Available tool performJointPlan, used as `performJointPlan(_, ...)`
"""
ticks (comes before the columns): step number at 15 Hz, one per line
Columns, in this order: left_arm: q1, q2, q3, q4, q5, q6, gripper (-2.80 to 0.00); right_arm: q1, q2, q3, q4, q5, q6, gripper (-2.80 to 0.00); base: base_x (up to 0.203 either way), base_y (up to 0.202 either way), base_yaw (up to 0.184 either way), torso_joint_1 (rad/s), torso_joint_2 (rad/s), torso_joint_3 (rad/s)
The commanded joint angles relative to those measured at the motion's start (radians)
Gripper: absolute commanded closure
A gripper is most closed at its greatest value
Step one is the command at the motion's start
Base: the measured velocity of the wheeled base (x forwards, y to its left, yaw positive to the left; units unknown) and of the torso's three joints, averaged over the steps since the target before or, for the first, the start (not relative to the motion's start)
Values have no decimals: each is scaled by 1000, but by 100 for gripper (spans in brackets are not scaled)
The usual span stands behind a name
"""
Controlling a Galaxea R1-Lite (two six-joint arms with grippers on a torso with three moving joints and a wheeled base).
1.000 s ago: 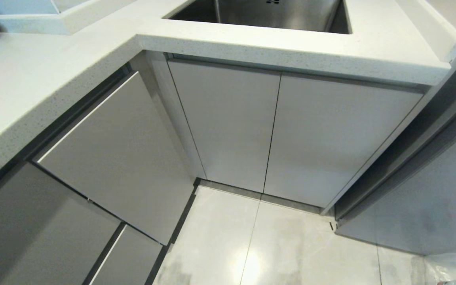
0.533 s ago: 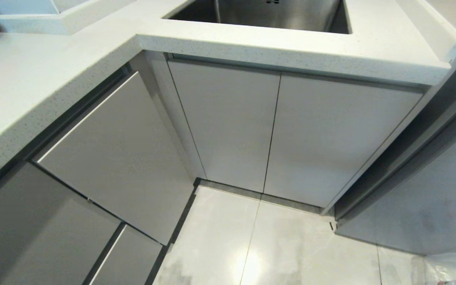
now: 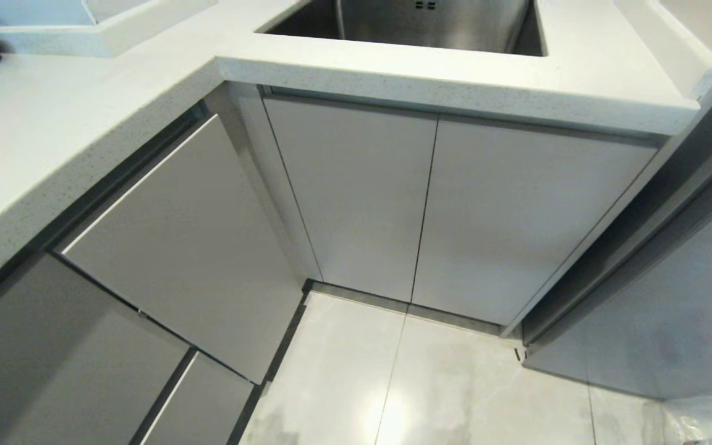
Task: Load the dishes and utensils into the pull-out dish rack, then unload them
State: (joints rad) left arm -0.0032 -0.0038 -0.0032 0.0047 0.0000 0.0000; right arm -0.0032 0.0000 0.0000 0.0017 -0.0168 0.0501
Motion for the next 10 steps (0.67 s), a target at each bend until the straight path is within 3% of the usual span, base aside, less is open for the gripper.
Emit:
performJointPlan(1, 0, 2, 0, 0, 0, 0, 0, 0, 0, 2, 0, 0, 1, 0, 0, 0, 0, 2, 7, 136)
performJointPlan(10, 0, 2, 0, 0, 0, 1, 0, 0, 0, 2, 0, 0, 1, 0, 0, 0, 0, 2, 2, 197)
